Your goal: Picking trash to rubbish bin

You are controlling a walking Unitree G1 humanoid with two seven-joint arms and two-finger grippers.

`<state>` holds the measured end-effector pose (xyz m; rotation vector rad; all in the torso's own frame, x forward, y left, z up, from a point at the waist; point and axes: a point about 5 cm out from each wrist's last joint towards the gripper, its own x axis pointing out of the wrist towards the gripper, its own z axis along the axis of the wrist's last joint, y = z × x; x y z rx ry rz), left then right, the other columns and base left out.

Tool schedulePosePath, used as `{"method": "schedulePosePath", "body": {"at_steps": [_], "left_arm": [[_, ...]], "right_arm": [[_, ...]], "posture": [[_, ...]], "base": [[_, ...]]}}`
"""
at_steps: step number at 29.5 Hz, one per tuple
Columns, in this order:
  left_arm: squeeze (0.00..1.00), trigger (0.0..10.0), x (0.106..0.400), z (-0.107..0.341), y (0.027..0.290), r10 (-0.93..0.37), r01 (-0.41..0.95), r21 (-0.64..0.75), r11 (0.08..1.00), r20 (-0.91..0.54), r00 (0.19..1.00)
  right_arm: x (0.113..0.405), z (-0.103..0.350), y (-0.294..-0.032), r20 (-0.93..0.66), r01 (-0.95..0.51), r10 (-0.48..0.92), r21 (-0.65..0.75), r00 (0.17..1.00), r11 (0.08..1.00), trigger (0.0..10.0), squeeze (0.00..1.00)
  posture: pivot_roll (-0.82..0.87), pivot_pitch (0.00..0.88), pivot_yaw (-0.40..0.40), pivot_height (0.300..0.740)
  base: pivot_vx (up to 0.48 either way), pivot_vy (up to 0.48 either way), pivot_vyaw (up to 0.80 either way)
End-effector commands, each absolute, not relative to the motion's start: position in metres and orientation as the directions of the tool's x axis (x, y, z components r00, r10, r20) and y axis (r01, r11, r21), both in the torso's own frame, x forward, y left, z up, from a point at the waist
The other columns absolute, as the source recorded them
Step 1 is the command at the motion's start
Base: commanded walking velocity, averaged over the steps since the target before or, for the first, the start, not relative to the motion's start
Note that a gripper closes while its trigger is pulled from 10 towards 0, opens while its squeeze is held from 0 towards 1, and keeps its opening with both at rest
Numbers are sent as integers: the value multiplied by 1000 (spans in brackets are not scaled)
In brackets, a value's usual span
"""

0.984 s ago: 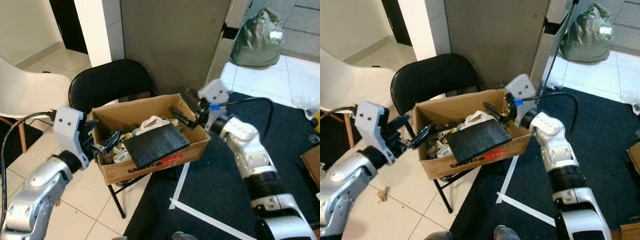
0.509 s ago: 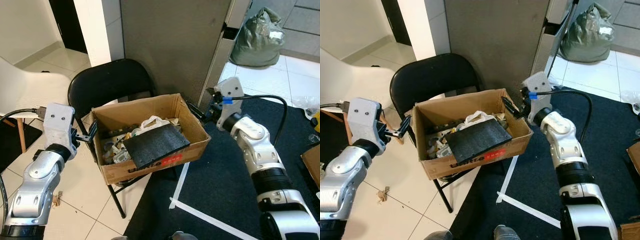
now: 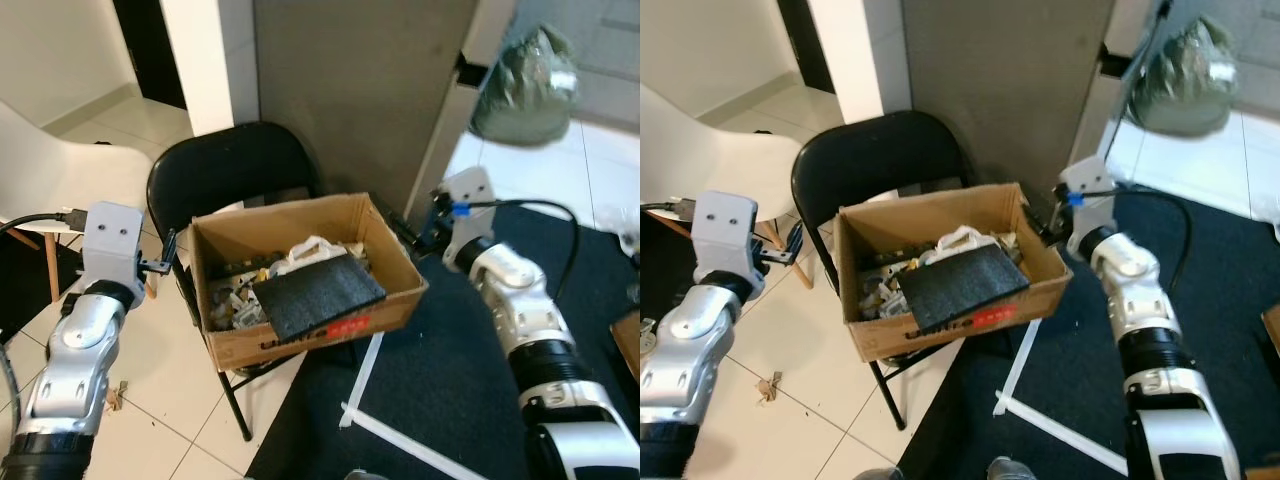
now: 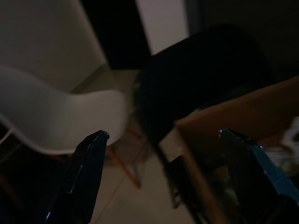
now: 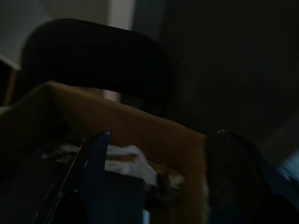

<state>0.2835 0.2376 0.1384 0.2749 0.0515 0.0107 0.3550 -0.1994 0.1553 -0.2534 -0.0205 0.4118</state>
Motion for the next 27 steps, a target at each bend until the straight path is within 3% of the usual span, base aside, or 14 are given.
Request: {"method": "schedulePosePath", "body": {"at_steps": [1, 8, 27], "left_arm": [[0, 10000, 283, 132, 237, 22, -2, 280, 960, -69, 997], [0, 10000, 285, 128, 236, 22, -5, 283, 959, -57, 998], [0, 10000, 286, 126, 235, 9, 3, 266, 964, -47, 999]], "right_arm": [[355, 153, -199, -50, -403, 405, -262, 913, 877, 10000, 0], [357, 147, -203, -108, -401, 388, -344, 915, 849, 10000, 0], [358, 140, -212, -155, -366, 332, -395, 931, 843, 10000, 0]], "posture": [[85, 0, -8, 740], [83, 0, -12, 740], [86, 0, -9, 740]], "base": [[0, 0, 788], [0, 0, 788], [0, 0, 750]]}}
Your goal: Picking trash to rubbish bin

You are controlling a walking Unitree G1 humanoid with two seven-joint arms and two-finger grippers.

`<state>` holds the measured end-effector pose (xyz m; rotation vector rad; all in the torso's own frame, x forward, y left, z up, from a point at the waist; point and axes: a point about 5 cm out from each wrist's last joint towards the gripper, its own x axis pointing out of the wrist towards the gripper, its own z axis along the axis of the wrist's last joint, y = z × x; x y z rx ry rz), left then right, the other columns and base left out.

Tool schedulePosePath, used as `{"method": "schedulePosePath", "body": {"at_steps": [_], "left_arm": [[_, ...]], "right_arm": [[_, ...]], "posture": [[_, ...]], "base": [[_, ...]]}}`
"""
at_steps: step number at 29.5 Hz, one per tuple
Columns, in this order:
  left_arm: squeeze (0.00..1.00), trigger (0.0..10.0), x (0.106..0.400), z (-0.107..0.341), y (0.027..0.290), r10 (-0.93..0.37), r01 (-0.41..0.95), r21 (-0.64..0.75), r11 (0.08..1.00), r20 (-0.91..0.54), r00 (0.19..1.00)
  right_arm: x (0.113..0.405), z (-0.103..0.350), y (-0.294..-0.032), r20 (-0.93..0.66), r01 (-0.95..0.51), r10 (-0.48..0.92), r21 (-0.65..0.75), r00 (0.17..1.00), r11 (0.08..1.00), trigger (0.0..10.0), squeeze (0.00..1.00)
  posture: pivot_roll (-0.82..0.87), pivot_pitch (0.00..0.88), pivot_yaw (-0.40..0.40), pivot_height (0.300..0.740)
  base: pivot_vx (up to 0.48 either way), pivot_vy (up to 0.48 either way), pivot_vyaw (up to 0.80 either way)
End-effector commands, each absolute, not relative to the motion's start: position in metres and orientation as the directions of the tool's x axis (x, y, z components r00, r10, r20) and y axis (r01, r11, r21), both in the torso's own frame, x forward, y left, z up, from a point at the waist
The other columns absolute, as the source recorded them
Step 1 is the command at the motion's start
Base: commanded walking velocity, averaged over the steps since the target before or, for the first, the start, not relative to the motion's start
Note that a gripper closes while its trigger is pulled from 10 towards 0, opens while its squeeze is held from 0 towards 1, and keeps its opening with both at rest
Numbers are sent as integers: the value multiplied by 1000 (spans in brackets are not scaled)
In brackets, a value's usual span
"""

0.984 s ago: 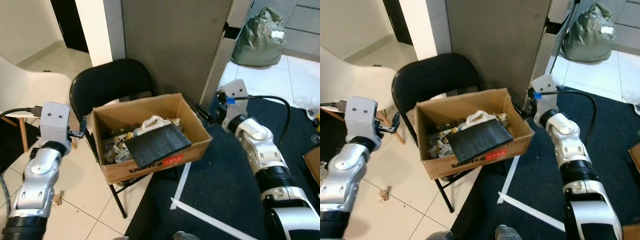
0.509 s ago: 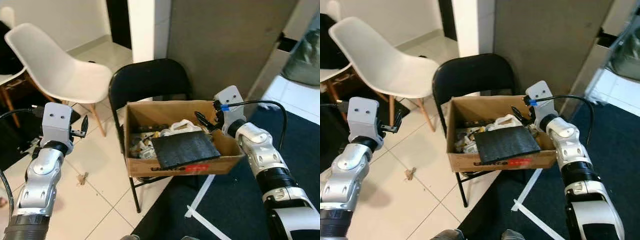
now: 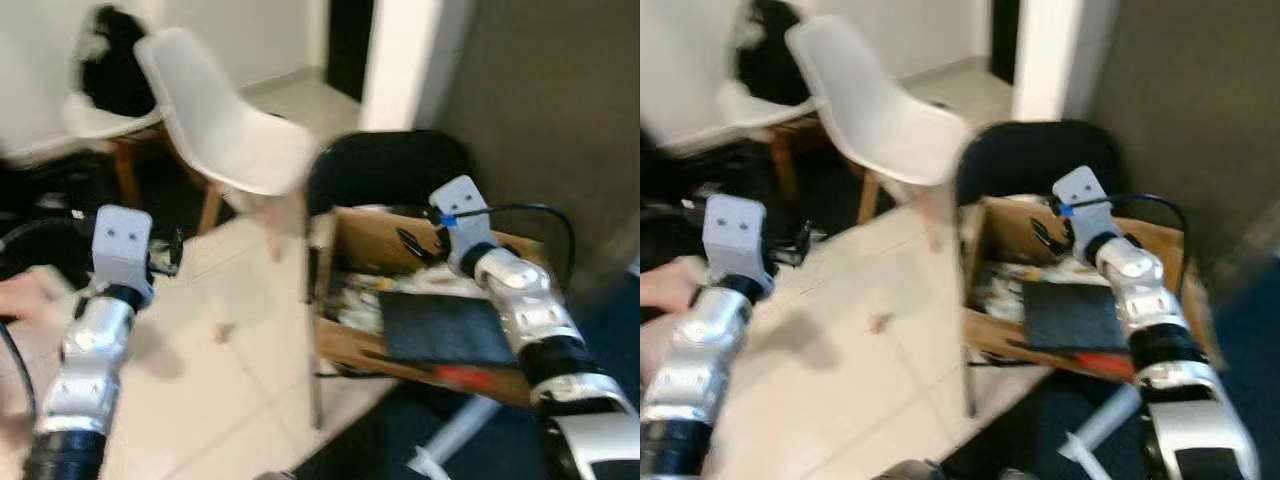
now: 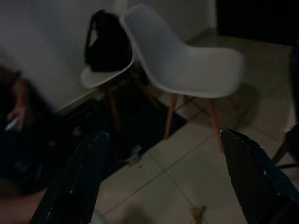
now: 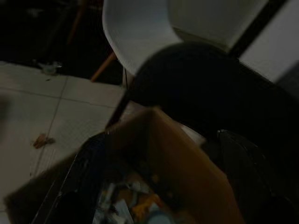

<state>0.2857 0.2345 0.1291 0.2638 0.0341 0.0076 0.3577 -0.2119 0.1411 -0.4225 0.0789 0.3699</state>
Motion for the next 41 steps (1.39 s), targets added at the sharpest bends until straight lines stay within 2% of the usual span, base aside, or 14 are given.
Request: {"method": "schedulePosePath", "body": {"at_steps": [1, 9, 18, 24, 29, 30, 35, 41], "left_arm": [[0, 10000, 286, 126, 234, 5, 7, 258, 966, -47, 999], [0, 10000, 286, 126, 234, -4, 16, 241, 971, -48, 999], [0, 10000, 286, 126, 232, -15, 25, 230, 973, -45, 999], [0, 10000, 291, 117, 234, -11, 22, 206, 978, -51, 999], [0, 10000, 281, 65, 255, 53, -7, 189, 982, -238, 970], [0, 10000, 281, 65, 255, 53, -7, 189, 982, -238, 970], [0, 10000, 252, 22, 278, 151, -94, 162, 982, -389, 909], [0, 10000, 245, 14, 287, 151, -99, 143, 985, -424, 893]], "right_arm": [[359, 140, -214, -156, -340, 302, -402, 940, 850, 10000, 0], [361, 137, -217, -183, -316, 264, -395, 947, 863, 10000, 0], [362, 136, -217, -199, -332, 272, -413, 941, 848, 10000, 0], [366, 139, -222, -205, -325, 262, -400, 943, 857, 10000, 0], [352, 98, -238, -354, -297, 167, -355, 920, 886, 10000, 0], [352, 98, -238, -354, -297, 167, -355, 920, 886, 10000, 0], [324, 55, -254, -481, -241, 64, -316, 874, 917, 10000, 0], [318, 47, -255, -508, -248, 58, -315, 859, 916, 10000, 0]], "posture": [[86, 0, -9, 740], [85, 0, -9, 740], [84, 0, -7, 740], [80, 0, -6, 740], [82, 0, -22, 740], [82, 0, -22, 740], [80, 0, -20, 740], [70, 0, -7, 740]], "base": [[0, 0, 0], [0, 0, 0], [0, 0, -781], [0, 0, 0], [0, 0, 0], [0, 0, 0], [0, 0, 0], [0, 0, 0]]}}
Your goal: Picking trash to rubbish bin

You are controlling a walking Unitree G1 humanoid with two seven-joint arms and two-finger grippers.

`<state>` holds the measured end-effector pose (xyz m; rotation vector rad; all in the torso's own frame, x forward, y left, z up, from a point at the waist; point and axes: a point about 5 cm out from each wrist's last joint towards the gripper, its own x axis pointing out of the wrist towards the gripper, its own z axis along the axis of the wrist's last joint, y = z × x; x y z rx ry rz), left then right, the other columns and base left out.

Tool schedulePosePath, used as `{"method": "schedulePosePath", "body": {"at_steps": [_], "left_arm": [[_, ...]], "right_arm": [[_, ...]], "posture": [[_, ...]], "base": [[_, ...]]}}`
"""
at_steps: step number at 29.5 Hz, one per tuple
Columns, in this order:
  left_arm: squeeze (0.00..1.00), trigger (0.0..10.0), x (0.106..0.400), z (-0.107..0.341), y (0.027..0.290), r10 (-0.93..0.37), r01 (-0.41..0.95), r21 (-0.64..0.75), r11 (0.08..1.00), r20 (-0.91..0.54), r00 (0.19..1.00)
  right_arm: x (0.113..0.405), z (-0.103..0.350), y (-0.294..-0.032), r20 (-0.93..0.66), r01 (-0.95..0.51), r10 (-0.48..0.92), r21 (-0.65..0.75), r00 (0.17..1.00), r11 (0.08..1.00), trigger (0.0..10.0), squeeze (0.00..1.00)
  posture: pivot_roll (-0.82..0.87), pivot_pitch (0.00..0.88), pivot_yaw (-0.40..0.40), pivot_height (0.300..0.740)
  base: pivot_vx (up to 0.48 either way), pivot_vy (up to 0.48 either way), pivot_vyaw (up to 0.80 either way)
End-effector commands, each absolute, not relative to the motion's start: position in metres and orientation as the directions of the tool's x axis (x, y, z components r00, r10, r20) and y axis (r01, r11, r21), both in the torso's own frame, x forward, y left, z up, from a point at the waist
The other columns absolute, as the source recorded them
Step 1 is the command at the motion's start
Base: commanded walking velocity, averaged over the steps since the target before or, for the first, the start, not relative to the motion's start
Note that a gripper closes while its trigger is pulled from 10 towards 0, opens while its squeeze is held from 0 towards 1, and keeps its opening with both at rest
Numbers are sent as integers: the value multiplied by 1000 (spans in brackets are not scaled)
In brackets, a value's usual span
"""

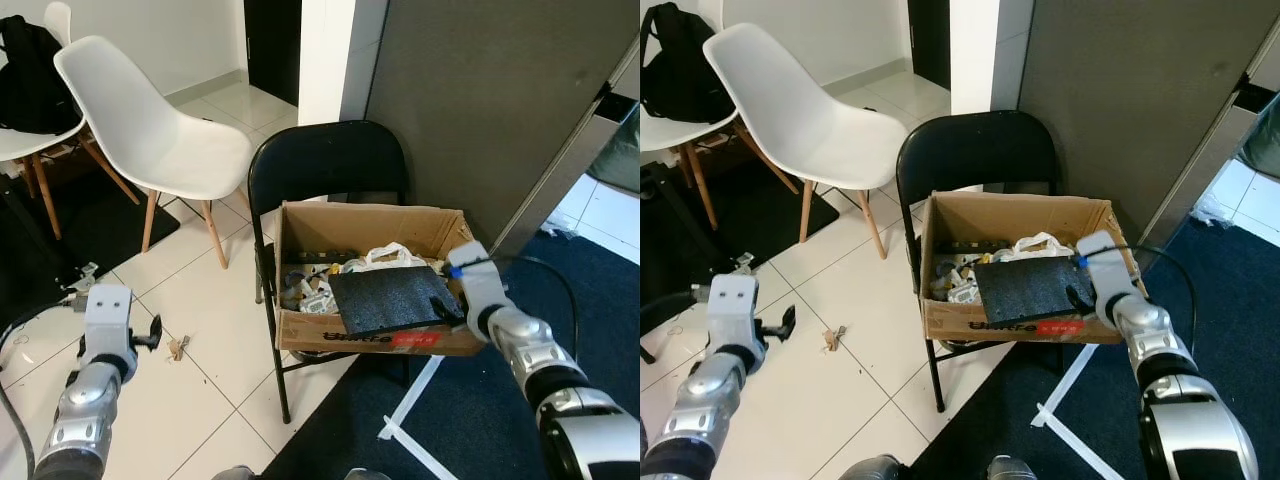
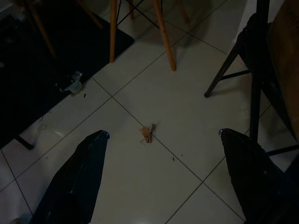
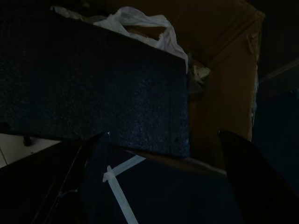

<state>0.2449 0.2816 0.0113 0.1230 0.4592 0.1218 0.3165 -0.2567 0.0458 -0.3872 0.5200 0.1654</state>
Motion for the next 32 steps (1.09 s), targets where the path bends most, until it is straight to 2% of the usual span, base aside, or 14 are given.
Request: {"method": "schedulePosePath", "body": {"at_steps": [1, 8, 14, 18, 25, 30, 32], "left_arm": [[0, 10000, 245, 13, 289, 146, -93, 141, 986, -429, 891], [0, 10000, 245, 10, 300, 153, -79, 172, 982, -476, 866], [0, 10000, 266, 31, 310, 186, -126, 174, 977, -391, 902], [0, 10000, 267, 30, 309, 190, -138, 159, 978, -386, 903], [0, 10000, 264, 16, 296, 180, -125, 154, 980, -429, 885], [0, 10000, 254, -14, 262, 132, -84, 112, 990, -532, 836], [0, 10000, 253, -17, 258, 125, -80, 106, 991, -540, 832]], "right_arm": [[319, 48, -255, -509, -250, 59, -316, 859, 915, 10000, 0], [328, 57, -255, -488, -228, 37, -338, 872, 913, 10000, 0], [331, 64, -261, -438, -135, -14, -305, 899, 943, 10000, 0], [326, 58, -263, -444, -118, -25, -291, 896, 949, 10000, 0], [315, 44, -266, -477, -73, -60, -256, 877, 964, 10000, 0], [304, 24, -252, -526, -98, -40, -233, 849, 968, 10000, 0], [303, 22, -250, -533, -103, -38, -233, 846, 967, 10000, 0]], "posture": [[68, 0, -5, 740], [48, 41, 18, 740], [36, 28, 9, 740], [32, 29, 8, 740], [26, 60, 0, 740], [21, 88, -17, 740], [21, 88, -17, 740]], "base": [[0, 0, 0], [0, 0, 0], [0, 0, 0], [0, 0, 0], [0, 0, 0], [0, 0, 0], [0, 0, 0]]}}
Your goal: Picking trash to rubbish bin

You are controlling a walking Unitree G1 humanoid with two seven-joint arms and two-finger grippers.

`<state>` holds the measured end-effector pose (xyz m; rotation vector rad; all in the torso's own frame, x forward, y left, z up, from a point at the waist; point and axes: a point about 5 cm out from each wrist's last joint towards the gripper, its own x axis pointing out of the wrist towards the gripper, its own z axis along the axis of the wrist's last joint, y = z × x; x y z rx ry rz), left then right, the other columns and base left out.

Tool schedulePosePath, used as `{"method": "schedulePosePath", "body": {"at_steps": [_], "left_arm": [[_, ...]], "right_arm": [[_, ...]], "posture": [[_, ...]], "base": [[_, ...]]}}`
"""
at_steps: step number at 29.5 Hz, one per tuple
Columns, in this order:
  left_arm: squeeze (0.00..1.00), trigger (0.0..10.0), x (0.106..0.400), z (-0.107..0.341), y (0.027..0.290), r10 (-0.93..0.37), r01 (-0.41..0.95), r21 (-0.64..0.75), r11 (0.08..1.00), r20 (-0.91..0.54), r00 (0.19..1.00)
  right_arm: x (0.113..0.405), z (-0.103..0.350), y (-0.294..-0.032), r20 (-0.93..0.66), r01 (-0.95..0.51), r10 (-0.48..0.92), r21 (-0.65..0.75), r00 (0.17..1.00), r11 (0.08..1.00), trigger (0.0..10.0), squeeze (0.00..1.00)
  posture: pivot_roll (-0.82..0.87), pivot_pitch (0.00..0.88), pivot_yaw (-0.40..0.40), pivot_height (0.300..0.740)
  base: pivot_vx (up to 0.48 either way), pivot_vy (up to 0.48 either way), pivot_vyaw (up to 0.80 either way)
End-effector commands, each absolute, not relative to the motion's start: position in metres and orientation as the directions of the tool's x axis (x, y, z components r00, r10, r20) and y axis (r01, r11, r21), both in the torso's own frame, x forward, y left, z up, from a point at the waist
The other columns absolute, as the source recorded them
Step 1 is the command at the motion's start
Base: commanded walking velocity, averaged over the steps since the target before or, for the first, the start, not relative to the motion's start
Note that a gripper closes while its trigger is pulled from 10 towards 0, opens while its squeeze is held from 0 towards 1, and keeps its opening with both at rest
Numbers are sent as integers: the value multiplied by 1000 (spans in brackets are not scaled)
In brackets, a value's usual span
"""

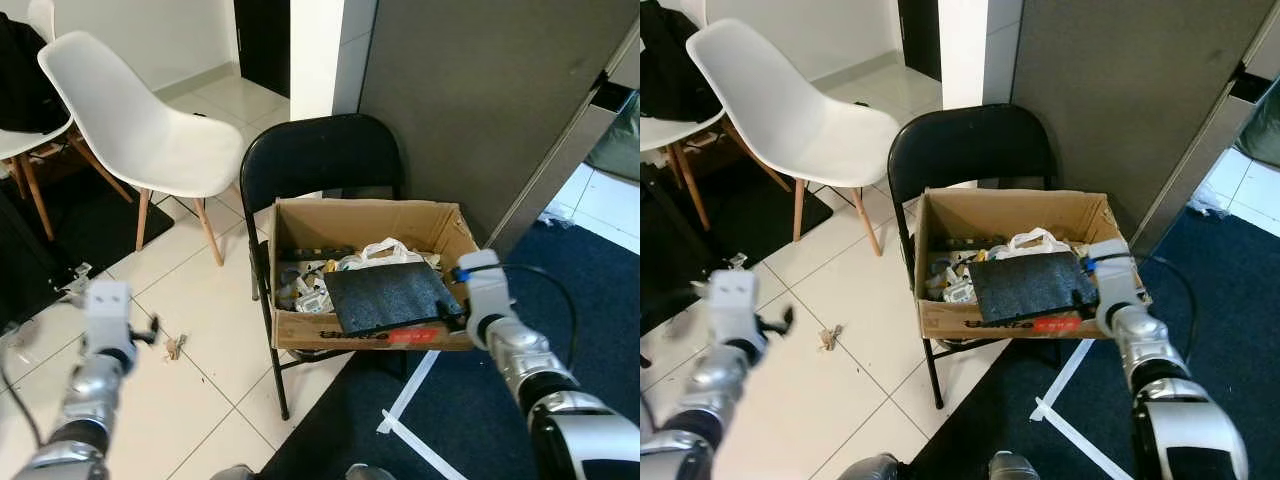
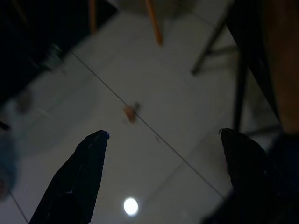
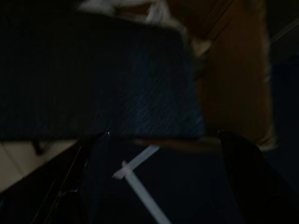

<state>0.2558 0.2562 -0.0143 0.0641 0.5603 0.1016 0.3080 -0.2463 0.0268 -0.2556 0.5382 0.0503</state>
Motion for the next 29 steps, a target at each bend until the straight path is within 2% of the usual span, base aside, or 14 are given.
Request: {"method": "schedulePosePath", "body": {"at_steps": [1, 9, 17, 20, 23, 29], "left_arm": [[0, 10000, 250, -20, 256, 121, -80, 99, 992, -549, 827], [0, 10000, 243, -31, 243, 108, -77, 78, 994, -589, 801], [0, 10000, 238, -33, 243, 111, -81, 77, 994, -584, 804], [0, 10000, 236, -32, 247, 121, -90, 82, 993, -563, 818], [0, 10000, 237, -29, 251, 126, -94, 87, 992, -539, 833], [0, 10000, 247, -6, 271, 152, -111, 120, 986, -411, 899]], "right_arm": [[302, 20, -249, -538, -106, -36, -230, 842, 967, 10000, 0], [297, 8, -231, -569, -151, 5, -211, 823, 966, 10000, 0], [301, 13, -230, -588, -274, 28, -333, 809, 902, 10000, 0], [302, 14, -235, -655, -408, 36, -425, 755, 808, 10000, 0], [302, 14, -234, -690, -472, 55, -433, 722, 768, 10000, 0], [309, 18, -221, -774, -661, 114, -443, 623, 606, 10000, 0]], "posture": [[24, 97, -20, 740], [40, 121, -39, 740], [56, 162, -57, 740], [65, 191, -67, 740], [67, 203, -72, 740], [89, 237, -88, 740]], "base": [[0, 0, 0], [0, 0, 0], [0, 0, 0], [0, 0, 0], [0, 0, 0], [0, 0, 0]]}}
